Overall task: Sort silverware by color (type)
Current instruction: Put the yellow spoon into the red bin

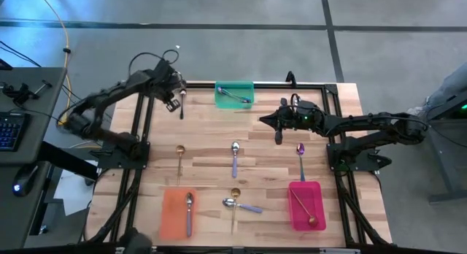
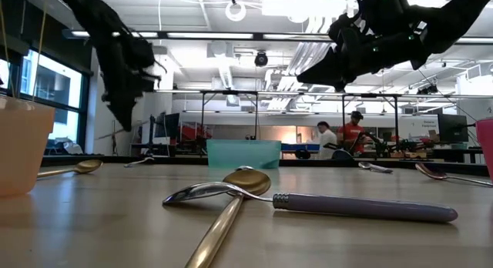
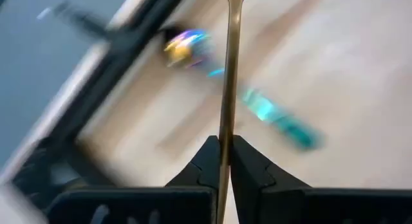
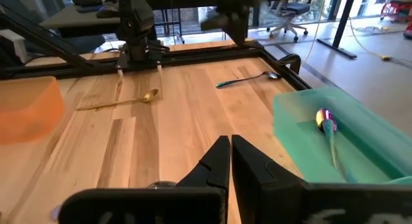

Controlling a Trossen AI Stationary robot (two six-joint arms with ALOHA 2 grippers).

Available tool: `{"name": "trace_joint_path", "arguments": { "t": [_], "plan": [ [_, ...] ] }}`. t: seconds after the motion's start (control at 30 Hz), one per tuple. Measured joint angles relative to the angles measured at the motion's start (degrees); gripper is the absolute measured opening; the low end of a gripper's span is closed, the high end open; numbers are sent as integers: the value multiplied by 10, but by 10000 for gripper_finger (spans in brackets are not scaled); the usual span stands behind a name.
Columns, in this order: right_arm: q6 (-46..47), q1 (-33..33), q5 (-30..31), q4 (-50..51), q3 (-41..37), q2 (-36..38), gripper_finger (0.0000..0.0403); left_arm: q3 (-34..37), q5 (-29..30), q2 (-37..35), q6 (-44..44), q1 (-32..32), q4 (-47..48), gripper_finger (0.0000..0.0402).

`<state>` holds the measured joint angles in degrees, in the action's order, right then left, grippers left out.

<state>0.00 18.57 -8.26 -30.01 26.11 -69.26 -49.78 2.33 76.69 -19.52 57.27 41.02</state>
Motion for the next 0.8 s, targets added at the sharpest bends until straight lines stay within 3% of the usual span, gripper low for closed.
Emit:
{"name": "trace_joint_path", "arguments": {
  "t": [0.17,0.33,0.57,0.8],
  "plan": [
    [23,-20,-20,-59,0,-25,0,110,-114,-118,91,-78,-137,5],
    [76,-47,-12,-174,6,-90,0,206,-189,-171,224,-184,-379,5],
    [134,-72,-2,-214,102,-195,15,234,-197,-147,290,-298,-603,5],
    [165,-78,3,-188,224,-257,119,234,-218,-97,305,-343,-717,5]
  ]
}}
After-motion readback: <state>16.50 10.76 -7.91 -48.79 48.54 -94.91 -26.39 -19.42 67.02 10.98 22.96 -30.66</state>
